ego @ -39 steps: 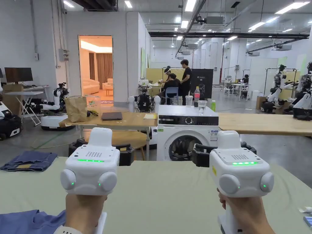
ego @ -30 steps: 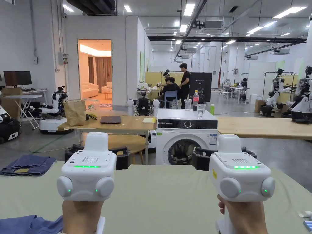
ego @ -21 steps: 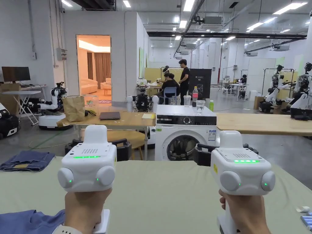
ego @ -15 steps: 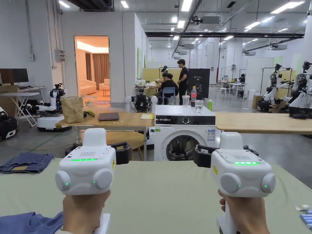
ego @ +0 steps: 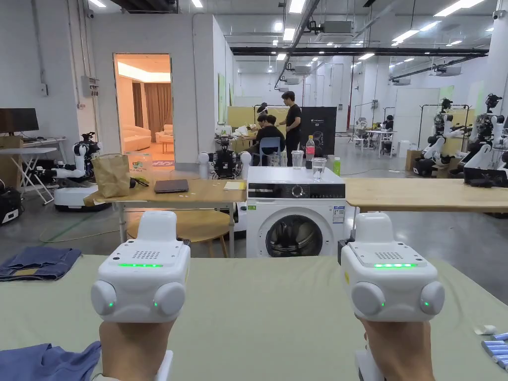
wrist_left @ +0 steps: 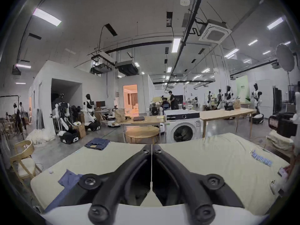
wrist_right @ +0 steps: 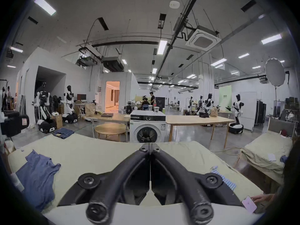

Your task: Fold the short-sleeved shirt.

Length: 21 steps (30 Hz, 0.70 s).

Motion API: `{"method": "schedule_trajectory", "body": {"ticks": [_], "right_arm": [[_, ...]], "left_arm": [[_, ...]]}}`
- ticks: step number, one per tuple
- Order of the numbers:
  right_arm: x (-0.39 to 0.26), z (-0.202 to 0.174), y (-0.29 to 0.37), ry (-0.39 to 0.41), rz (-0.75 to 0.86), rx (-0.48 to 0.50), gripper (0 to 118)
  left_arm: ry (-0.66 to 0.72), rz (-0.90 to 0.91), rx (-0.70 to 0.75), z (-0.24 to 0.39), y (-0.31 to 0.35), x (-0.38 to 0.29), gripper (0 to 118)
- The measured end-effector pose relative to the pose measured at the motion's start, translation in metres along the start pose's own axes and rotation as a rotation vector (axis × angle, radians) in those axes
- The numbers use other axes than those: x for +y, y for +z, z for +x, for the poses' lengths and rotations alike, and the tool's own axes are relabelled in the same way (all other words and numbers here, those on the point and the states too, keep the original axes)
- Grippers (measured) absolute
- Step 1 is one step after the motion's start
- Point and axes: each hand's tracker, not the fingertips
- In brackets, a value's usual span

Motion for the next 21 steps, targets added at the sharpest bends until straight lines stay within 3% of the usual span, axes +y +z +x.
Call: {"method": "schedule_trajectory", "body": {"ticks": [6, 9, 13, 17, 21], "right_arm": [[-0.006, -0.005, -0.001, -0.001, -0.010, 0.017, 0], [-0.009, -0.027, 0.001, 0.030, -0.007, 0.056, 0], [-0.009, -0.084, 0.010, 0.043, 0.021, 0.192, 0], [-0.014, -0.163, 0.022, 0.033, 0.011, 0.365, 0], [-0.034, -0.237, 0.041, 0.022, -0.055, 0.541, 0]], "left_arm": [[0.006, 0.001, 0.010, -0.006, 0.001, -0.001, 0], [0.002, -0.008, 0.039, -0.021, 0.009, -0.006, 0], [0.022, -0.042, 0.141, -0.072, 0.032, -0.021, 0], [0.013, -0.082, 0.300, -0.146, 0.074, -0.043, 0], [0.040, -0.219, 0.426, -0.215, 0.107, -0.067, 0]]}}
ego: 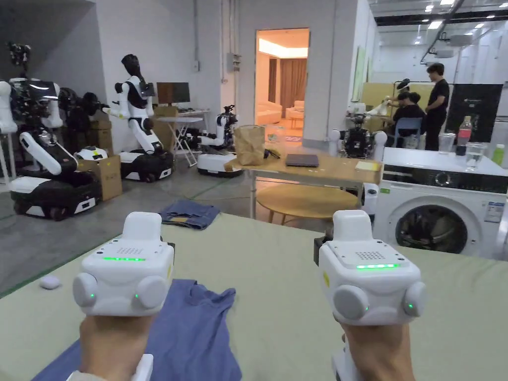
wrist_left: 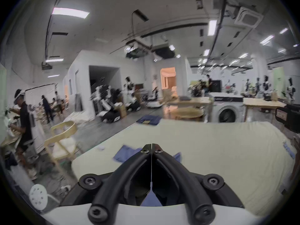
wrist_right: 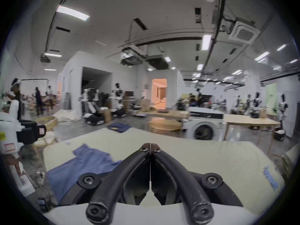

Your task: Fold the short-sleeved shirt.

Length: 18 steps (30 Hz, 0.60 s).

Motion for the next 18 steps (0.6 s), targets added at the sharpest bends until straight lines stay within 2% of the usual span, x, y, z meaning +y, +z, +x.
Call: {"method": "schedule_trajectory", "body": {"ticks": [2, 5, 7, 11, 12, 14, 15, 16, 18], "right_arm": [[-0.012, -0.026, -0.006, -0.020, -0.025, 0.048, 0], [-0.028, -0.041, -0.015, -0.046, -0.050, 0.081, 0], [-0.038, -0.044, -0.023, -0.045, -0.069, 0.084, 0], [-0.058, -0.045, -0.039, -0.016, -0.104, 0.083, 0], [-0.063, -0.044, -0.042, -0.005, -0.108, 0.079, 0], [-0.074, -0.042, -0.051, 0.036, -0.121, 0.063, 0], [-0.078, -0.042, -0.054, 0.055, -0.129, 0.051, 0], [-0.083, -0.040, -0.058, 0.065, -0.136, 0.048, 0], [-0.092, -0.036, -0.064, 0.074, -0.149, 0.033, 0]], "left_arm": [[-0.023, -0.090, 0.021, -0.024, -0.004, -0.013, 0], [-0.066, -0.352, -0.071, -0.040, -0.032, -0.037, 0], [-0.094, -0.433, -0.090, -0.040, -0.052, -0.055, 0], [-0.006, -0.533, -0.144, -0.042, -0.108, -0.091, 1], [0.008, -0.555, -0.158, -0.040, -0.120, -0.096, 17], [0.021, -0.599, -0.248, -0.031, -0.143, -0.106, 99], [0.009, -0.656, -0.295, -0.025, -0.159, -0.110, 118], [-0.002, -0.703, -0.331, -0.018, -0.173, -0.115, 118], [-0.073, -0.731, -0.311, -0.003, -0.197, -0.119, 118]]}}
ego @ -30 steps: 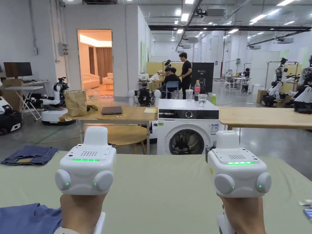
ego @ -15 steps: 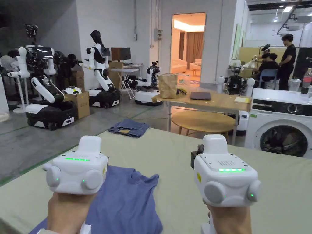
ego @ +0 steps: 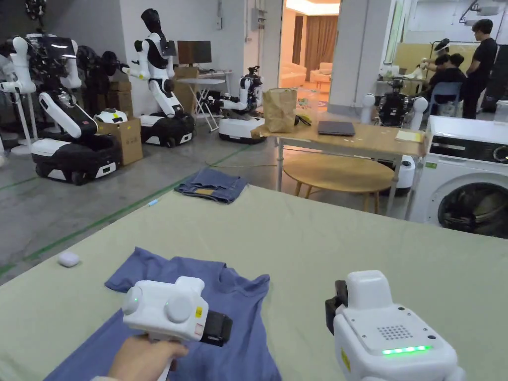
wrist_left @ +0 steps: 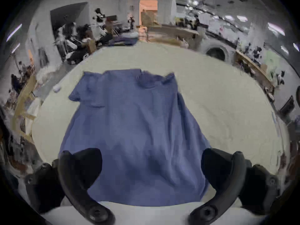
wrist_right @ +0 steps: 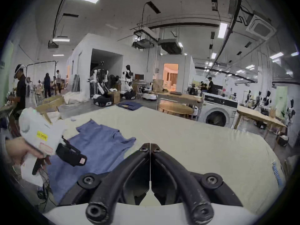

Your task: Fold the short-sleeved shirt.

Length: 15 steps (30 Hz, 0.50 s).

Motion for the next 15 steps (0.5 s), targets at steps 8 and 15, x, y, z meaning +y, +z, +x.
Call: {"method": "schedule_trajectory", "body": {"ticks": [8, 15], "right_arm": [[-0.031, 0.023, -0.012, -0.079, -0.081, -0.063, 0], [-0.041, 0.052, 0.004, -0.101, -0.095, -0.124, 0]], "left_arm": [[-0.003, -0.141, -0.082, 0.029, -0.090, 0.016, 118], [-0.026, -0.043, 0.046, 0.033, -0.067, -0.008, 66]]}}
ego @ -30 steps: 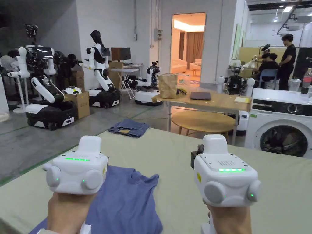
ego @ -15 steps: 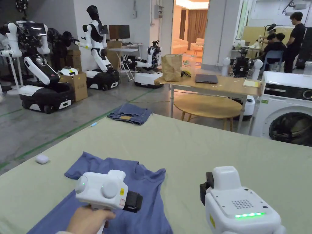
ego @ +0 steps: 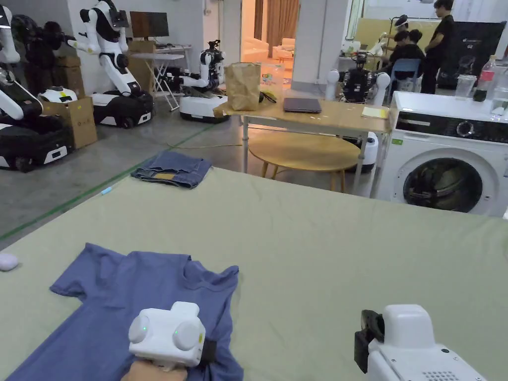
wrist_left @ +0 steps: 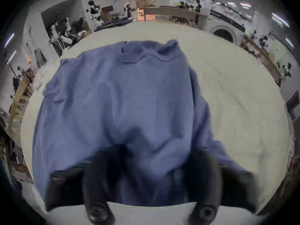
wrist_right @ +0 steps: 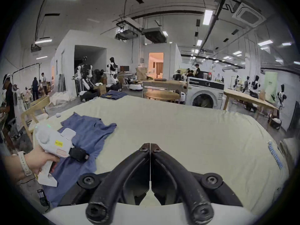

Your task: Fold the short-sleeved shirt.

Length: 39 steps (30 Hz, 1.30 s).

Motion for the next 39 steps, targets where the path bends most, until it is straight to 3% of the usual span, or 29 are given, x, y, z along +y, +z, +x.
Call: {"method": "schedule_trajectory", "body": {"ticks": [1, 2, 8, 12, 19, 20, 25, 29, 32, 35, 36, 38, 39], "right_arm": [[0.000, 0.005, 0.003, -0.007, 0.000, -0.006, 0], [0.001, 0.011, 0.006, -0.015, -0.002, -0.011, 0], [0.006, 0.058, 0.032, -0.085, 0.002, -0.068, 0], [0.013, 0.102, 0.057, -0.119, 0.013, -0.139, 0], [0.022, 0.188, 0.121, -0.101, 0.030, -0.302, 0], [0.022, 0.200, 0.130, -0.103, 0.033, -0.324, 0], [0.009, 0.264, 0.174, -0.111, 0.016, -0.455, 0], [-0.011, 0.304, 0.197, -0.139, -0.023, -0.538, 0], [-0.027, 0.324, 0.207, -0.159, -0.040, -0.558, 0], [-0.036, 0.335, 0.207, -0.185, -0.055, -0.558, 0], [-0.037, 0.336, 0.207, -0.191, -0.057, -0.555, 0], [-0.037, 0.335, 0.203, -0.198, -0.057, -0.536, 0], [-0.037, 0.333, 0.201, -0.198, -0.055, -0.524, 0]], "left_arm": [[0.014, 0.040, -0.001, -0.001, 0.007, -0.001, 24], [0.034, 0.064, 0.014, -0.002, 0.013, -0.001, 0], [0.040, 0.158, -0.103, 0.031, 0.051, 0.016, 0], [-0.045, 0.250, -0.238, 0.104, 0.093, 0.035, 0], [-0.294, 0.360, -0.540, 0.315, 0.174, 0.035, 0], [-0.330, 0.342, -0.582, 0.322, 0.122, 0.055, 0], [-0.528, 0.260, -0.762, 0.461, 0.120, 0.018, 0], [-0.701, 0.158, -0.636, 0.532, 0.075, -0.025, 0], [-0.685, 0.050, -0.559, 0.545, 0.038, -0.046, 0], [-0.647, 0.066, -0.539, 0.537, 0.028, -0.047, 0], [-0.622, 0.083, -0.547, 0.531, 0.034, -0.046, 9], [-0.573, 0.137, -0.579, 0.515, 0.047, -0.036, 74], [-0.546, 0.199, -0.602, 0.497, 0.062, -0.029, 91]]}}
